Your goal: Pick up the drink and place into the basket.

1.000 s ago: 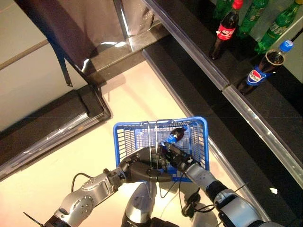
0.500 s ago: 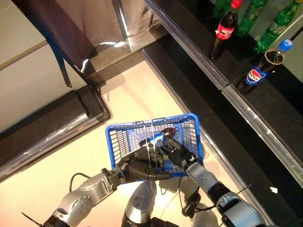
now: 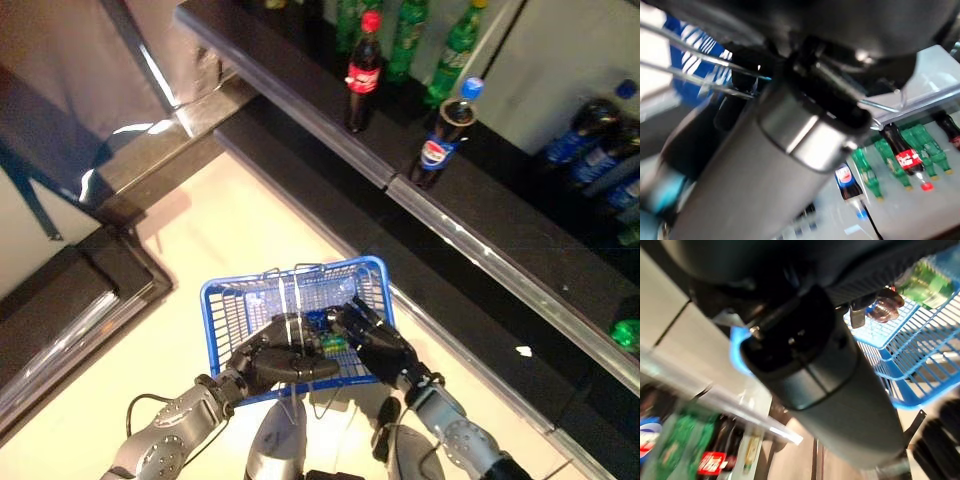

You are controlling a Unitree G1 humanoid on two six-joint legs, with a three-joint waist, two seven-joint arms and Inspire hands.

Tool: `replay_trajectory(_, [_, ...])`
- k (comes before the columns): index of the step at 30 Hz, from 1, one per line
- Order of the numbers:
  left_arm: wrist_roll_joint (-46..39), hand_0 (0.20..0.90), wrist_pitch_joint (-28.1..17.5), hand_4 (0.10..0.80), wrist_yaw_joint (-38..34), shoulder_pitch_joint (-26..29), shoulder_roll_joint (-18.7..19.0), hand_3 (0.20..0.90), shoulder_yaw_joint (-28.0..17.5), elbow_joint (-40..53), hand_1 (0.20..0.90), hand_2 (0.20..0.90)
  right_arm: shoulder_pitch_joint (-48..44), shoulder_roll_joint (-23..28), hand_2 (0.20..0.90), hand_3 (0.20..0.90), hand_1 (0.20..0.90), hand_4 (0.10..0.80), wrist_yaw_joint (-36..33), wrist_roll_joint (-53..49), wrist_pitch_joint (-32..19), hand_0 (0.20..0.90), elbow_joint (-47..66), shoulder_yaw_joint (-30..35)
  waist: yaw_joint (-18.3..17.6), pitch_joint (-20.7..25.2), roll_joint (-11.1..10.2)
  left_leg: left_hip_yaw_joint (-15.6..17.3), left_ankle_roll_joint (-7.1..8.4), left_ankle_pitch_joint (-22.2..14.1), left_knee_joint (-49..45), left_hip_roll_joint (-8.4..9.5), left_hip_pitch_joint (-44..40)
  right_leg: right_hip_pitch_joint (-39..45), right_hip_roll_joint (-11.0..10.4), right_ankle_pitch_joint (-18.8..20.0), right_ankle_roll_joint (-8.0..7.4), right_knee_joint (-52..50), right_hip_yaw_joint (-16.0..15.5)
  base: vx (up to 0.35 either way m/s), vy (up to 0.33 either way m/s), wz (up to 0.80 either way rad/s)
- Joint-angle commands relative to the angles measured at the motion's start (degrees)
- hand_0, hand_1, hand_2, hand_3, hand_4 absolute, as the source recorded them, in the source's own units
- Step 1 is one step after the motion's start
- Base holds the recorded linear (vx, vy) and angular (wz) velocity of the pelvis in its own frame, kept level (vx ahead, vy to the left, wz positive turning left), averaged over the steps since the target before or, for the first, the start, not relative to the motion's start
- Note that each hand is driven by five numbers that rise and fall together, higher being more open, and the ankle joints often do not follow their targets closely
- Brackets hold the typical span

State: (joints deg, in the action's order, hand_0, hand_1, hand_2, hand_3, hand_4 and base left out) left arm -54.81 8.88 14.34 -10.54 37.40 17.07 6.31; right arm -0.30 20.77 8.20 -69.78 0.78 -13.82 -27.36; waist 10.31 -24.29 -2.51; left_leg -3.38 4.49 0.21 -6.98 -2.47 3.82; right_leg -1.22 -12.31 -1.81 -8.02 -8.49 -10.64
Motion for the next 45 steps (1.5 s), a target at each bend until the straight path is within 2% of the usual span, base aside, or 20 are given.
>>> replay_trajectory(1, [1.8, 0.3, -15.7, 0.1, 1.8, 0.1, -4.0, 0.2, -3.4, 12.7, 0.3, 0.3, 1.7, 1.5, 0.9, 0.9, 0.9, 0.8, 6.1, 1.6, 0.3, 0.9, 8.2, 0.3, -1.2, 9.7, -0.4, 1.6, -1.65, 0.6, -0.5, -0.9, 0.6, 3.2, -0.8, 4.0, 0.02, 4.7, 1.1, 0.047, -0.009, -0.19])
replay_trajectory(6, [5.6, 0.3, -14.8, 0.1, -7.6, -0.8, -6.9, 0.2, -3.5, 5.3, 0.3, 0.3, 5.1, 2.7, 0.9, 0.9, 0.9, 0.8, 10.4, 4.3, 0.7, 0.9, 11.3, 2.2, -3.4, 12.2, -1.8, 4.0, -1.87, 0.6, 2.3, -1.66, -1.8, 4.0, -0.4, 5.1, -0.85, 7.2, 2.9, 0.023, -0.007, -0.24])
replay_trajectory(11, [8.4, 0.3, -16.6, 0.1, -12.4, -1.7, -9.1, 0.2, -3.9, -3.3, 0.3, 0.3, 7.1, 3.7, 0.9, 0.9, 0.9, 0.8, 14.5, 4.4, 0.7, 0.9, 14.1, 4.0, -5.2, 13.7, -2.6, 5.9, -2.05, 0.1, 3.6, -2.26, -3.9, 4.6, -0.1, 5.6, -1.21, 8.5, 4.4, 0.008, 0.016, -0.25])
replay_trajectory(12, [10.9, 0.3, -17.1, 0.1, -16.3, -1.9, -10.6, 0.2, -4.4, -9.0, 0.3, 0.3, 7.7, 3.3, 0.9, 0.9, 0.9, 0.8, 16.8, 2.6, 1.4, 0.9, 14.0, 5.5, -6.3, 14.6, -3.0, 7.0, -2.05, -0.2, 4.0, -2.49, -4.7, 4.8, -0.1, 5.7, -1.36, 8.8, 5.1, 0.004, 0.051, -0.22])
replay_trajectory(13, [12.9, 0.3, -18.2, 0.1, -16.8, -1.8, -11.0, 0.2, -4.7, -13.0, 0.3, 0.3, 8.4, 3.0, 0.9, 0.9, 0.9, 0.8, 17.9, 2.1, 1.7, 0.9, 14.0, 6.2, -6.9, 15.0, -3.2, 7.5, -2.13, -0.5, 4.2, -2.55, -5.2, 4.8, -0.1, 5.7, -1.43, 8.9, 5.6, 0.003, 0.072, -0.2])
replay_trajectory(15, [14.3, 0.3, -18.2, 0.1, -19.4, -1.1, -12.0, 0.2, -4.5, -18.8, 0.3, 0.3, 9.1, 2.7, 0.9, 0.9, 0.9, 0.8, 17.4, 1.3, 1.2, 0.9, 13.6, 7.2, -7.9, 15.8, -3.5, 8.7, -2.25, -1.0, 4.0, -2.63, -5.7, 4.7, -0.2, 5.9, -1.63, 9.0, 6.4, -0.005, 0.057, -0.21])
replay_trajectory(18, [14.4, 0.3, -19.2, 0.1, -20.0, 0.8, -15.7, 0.2, -6.4, -33.3, 0.3, 0.3, 9.8, 1.1, 0.9, 0.9, 0.9, 0.8, 16.0, 2.7, 0.6, 0.9, 10.2, 9.5, -9.8, 16.8, -3.9, 10.5, -2.71, -1.9, 3.8, -2.44, -6.6, 4.5, -0.4, 6.3, -1.94, 9.0, 7.6, -0.011, 0.074, -0.21])
replay_trajectory(20, [13.8, 0.3, -18.9, 0.1, -21.0, 1.6, -17.7, 0.2, -7.5, -38.9, 0.3, 0.3, 10.2, 0.2, 0.9, 0.9, 0.9, 0.8, 13.7, 5.6, -1.0, 0.9, 8.4, 10.1, -10.8, 17.2, -4.1, 11.3, -2.98, -2.4, 3.6, -2.24, -6.9, 4.1, -0.5, 6.5, -2.15, 8.9, 8.3, -0.015, 0.071, -0.27])
replay_trajectory(24, [14.3, 0.3, -17.9, 0.1, -22.8, 4.4, -21.0, 0.2, -11.0, -51.4, 0.3, 0.3, 11.5, -1.2, 0.9, 0.9, 0.9, 0.8, 2.4, 18.2, -5.0, 0.9, 0.6, 11.7, -13.8, 17.5, -4.6, 13.3, -3.67, -3.5, 3.3, -1.91, -7.7, 2.4, -0.9, 7.8, -2.98, 8.1, 10.8, -0.034, 0.082, -0.25])
replay_trajectory(27, [15.3, 0.3, -16.7, 0.1, -23.9, 5.5, -21.4, 0.2, -11.7, -55.2, 0.3, 0.3, 12.2, -2.1, 0.9, 0.9, 0.9, 0.8, -3.1, 24.7, -6.2, 0.9, -5.5, 12.9, -15.2, 17.4, -4.9, 14.7, -3.87, -3.7, 3.7, -1.78, -8.0, 1.3, -1.1, 9.5, -3.78, 8.7, 11.9, -0.056, 0.052, -0.34])
replay_trajectory(29, [16.3, 0.3, -16.0, 0.1, -24.5, 6.4, -21.3, 0.2, -12.2, -58.9, 0.3, 0.3, 11.6, -3.3, 0.9, 0.9, 0.9, 0.8, -8.3, 30.2, -6.3, 0.9, -13.3, 14.0, -16.2, 16.9, -5.2, 15.6, -3.9, -3.9, 4.2, -1.48, -8.3, -0.6, -1.5, 12.6, -4.52, 10.2, 12.5, -0.095, 0.024, -0.37])
replay_trajectory(32, [17.9, 0.3, -16.5, 0.1, -24.8, 6.1, -21.0, 0.2, -13.4, -62.4, 0.3, 0.3, 9.9, -5.4, 0.9, 0.9, 0.9, 0.8, -11.8, 32.0, -4.5, 0.9, -22.3, 16.3, -17.0, 15.8, -5.1, 17.3, -3.47, -4.2, 6.0, -1.24, -9.6, -5.9, -1.7, 17.6, -5.14, 10.7, 9.8, -0.129, 0.018, -0.52])
replay_trajectory(34, [18.2, 0.3, -17.3, 0.1, -24.6, 6.1, -20.5, 0.2, -14.3, -65.4, 0.3, 0.3, 8.2, -5.9, 0.9, 0.9, 0.9, 0.8, -13.3, 36.2, -4.3, 0.9, -30.5, 17.9, -16.5, 15.4, -4.8, 20.1, -3.76, -3.5, 7.9, -1.39, -10.2, -7.1, -1.7, 17.5, -4.97, 8.2, 6.6, -0.254, 0.026, -1.03])
replay_trajectory(36, [17.8, 0.3, -17.4, 0.1, -24.7, 6.4, -20.6, 0.2, -14.9, -66.9, 0.3, 0.3, 7.8, -5.9, 0.9, 0.9, 0.9, 0.8, -14.5, 41.0, -5.2, 0.9, -36.2, 18.0, -16.0, 15.3, -3.9, 21.4, -4.4, -2.7, 8.8, -1.25, -9.7, -6.5, -1.4, 15.8, -4.62, 5.2, 5.9, -0.279, 0.007, -1.05])
replay_trajectory(38, [16.5, 0.3, -17.6, 0.1, -23.6, 7.2, -20.0, 0.2, -15.2, -69.7, 0.3, 0.3, 6.8, -5.7, 0.9, 0.9, 0.9, 0.8, -15.7, 45.5, -5.6, 0.9, -43.4, 17.7, -14.6, 15.7, -2.5, 22.7, -5.16, -1.3, 8.5, -1.33, -7.6, -4.5, -1.3, 12.4, -3.44, 0.6, 4.7, -0.354, -0.052, -0.5])
replay_trajectory(41, [14.4, 0.3, -18.9, 0.1, -23.6, 8.2, -20.9, 0.2, -15.2, -73.4, 0.3, 0.3, 4.8, -6.3, 0.9, 0.9, 0.9, 0.8, -17.1, 47.9, -5.4, 0.9, -49.8, 17.2, -12.7, 16.5, -1.5, 24.2, -5.11, -0.2, 7.5, -1.99, -4.9, -1.0, -2.0, 9.8, -2.25, -0.7, 2.4, -0.336, -0.104, -0.28])
replay_trajectory(43, [12.2, 0.3, -19.5, 0.1, -23.7, 8.4, -22.2, 0.2, -17.9, -76.7, 0.3, 0.3, 2.9, -7.7, 0.9, 0.9, 0.9, 0.8, -18.1, 52.2, -4.3, 0.9, -54.9, 17.9, -10.1, 17.2, -1.4, 27.4, -3.98, 1.2, 7.5, -3.46, -3.8, 4.1, -4.1, 8.5, -2.37, 1.5, -3.2, -0.349, -0.257, -0.96])
replay_trajectory(44, [12.2, 0.3, -19.4, 0.1, -24.1, 8.1, -22.4, 0.2, -19.1, -77.2, 0.3, 0.3, 2.6, -7.9, 0.9, 0.9, 0.9, 0.8, -18.0, 54.1, -3.9, 0.9, -55.3, 17.6, -9.3, 17.4, -1.4, 27.9, -2.9, 1.0, 8.2, -4.12, -4.6, 6.4, -5.0, 7.1, -3.32, 2.1, -5.3, -0.222, -0.291, -1.42])
replay_trajectory(45, [12.1, 0.3, -19.4, 0.1, -24.3, 8.0, -22.4, 0.2, -19.5, -77.1, 0.3, 0.3, 2.5, -7.9, 0.9, 0.9, 0.9, 0.8, -18.0, 54.9, -3.7, 0.9, -55.3, 17.2, -8.9, 17.3, -1.4, 28.7, -2.42, 1.6, 8.5, -4.86, -5.0, 7.2, -5.0, 6.6, -3.36, 2.5, -6.5, -0.204, -0.375, -1.68])
